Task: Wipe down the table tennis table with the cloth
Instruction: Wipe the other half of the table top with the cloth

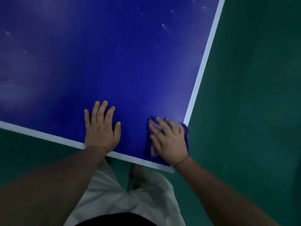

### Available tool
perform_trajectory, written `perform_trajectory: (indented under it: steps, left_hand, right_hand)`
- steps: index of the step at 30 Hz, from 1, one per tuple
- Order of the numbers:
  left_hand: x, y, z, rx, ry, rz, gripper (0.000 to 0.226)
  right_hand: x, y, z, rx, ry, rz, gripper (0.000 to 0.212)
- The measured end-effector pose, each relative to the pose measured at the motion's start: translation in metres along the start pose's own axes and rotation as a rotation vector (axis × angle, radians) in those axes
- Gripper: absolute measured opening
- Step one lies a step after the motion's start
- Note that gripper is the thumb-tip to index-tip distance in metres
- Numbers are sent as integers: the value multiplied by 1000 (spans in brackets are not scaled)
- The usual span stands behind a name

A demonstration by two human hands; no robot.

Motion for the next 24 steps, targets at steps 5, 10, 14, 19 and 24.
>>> perform_trajectory:
  steps: [5,10,14,19,24]
  left_hand:
    - [1,-2,-4,1,-11,-20,59]
    - [2,-2,-5,-5,-27,-30,60]
    - [2,-3,-5,4,-20,-16,61]
    - [4,-7,-9,-1,-12,-35,62]
    - [5,-9,-9,54,-17,-60,65]
  right_hand:
    - [8,63,-60,-220,-8,-55,45]
    - [1,18,-10,146,36,-23,46]
    - [6,53,-28,617,58,-36,41]
    - [22,176,-64,26,32,-153,44]
    - [13,123,-40,96,12,-136,45]
Point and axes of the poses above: each hand's wrist, its own y-axis towards the middle knuckle, its own x-axis out of the back of the hand, z = x × y, the point moved 1 cm from there along y, towards the middle knuckle, and after that the axes turned 8 degrees about -y, right-handed, at the moved point
